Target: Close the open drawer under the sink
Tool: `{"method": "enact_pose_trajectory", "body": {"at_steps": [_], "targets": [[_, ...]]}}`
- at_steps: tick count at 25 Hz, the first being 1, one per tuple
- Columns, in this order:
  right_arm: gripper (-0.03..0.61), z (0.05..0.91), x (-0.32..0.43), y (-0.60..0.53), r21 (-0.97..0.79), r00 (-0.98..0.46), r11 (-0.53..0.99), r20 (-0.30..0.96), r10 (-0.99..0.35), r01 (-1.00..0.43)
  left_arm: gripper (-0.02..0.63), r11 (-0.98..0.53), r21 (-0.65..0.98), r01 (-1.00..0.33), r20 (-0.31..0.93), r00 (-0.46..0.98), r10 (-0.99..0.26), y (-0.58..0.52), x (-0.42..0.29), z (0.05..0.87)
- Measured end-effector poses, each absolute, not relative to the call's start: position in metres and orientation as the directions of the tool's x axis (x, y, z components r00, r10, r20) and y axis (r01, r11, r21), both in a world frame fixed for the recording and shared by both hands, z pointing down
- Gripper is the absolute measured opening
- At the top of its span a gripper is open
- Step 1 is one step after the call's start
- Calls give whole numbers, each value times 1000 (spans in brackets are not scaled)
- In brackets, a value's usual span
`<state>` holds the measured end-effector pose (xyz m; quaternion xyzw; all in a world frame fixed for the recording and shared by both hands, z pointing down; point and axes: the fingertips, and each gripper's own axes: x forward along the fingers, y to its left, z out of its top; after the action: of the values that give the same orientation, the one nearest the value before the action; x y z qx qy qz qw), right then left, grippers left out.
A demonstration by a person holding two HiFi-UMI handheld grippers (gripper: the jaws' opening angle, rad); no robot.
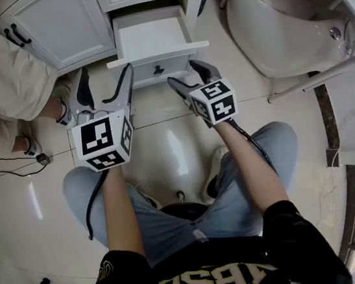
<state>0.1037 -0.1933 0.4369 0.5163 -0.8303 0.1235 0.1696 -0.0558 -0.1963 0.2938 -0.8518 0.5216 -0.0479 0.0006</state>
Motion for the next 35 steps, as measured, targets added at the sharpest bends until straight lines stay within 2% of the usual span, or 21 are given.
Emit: {"method": "enact_pose_trajectory", "body": {"at_steps": [10, 14, 35], "targets": [[247, 484, 75, -227, -27, -429, 488, 520, -738, -872, 403, -450, -40, -892, 91, 446, -891, -213, -61, 300], [98, 492, 64, -238, 0, -424, 504, 540, -727, -864, 403, -440, -23, -898, 103, 435, -894, -221, -66, 304], [92, 493, 80, -373, 19, -336, 429, 589, -735, -903, 403, -461, 44, -887, 146, 462, -875, -259, -68, 321]]}}
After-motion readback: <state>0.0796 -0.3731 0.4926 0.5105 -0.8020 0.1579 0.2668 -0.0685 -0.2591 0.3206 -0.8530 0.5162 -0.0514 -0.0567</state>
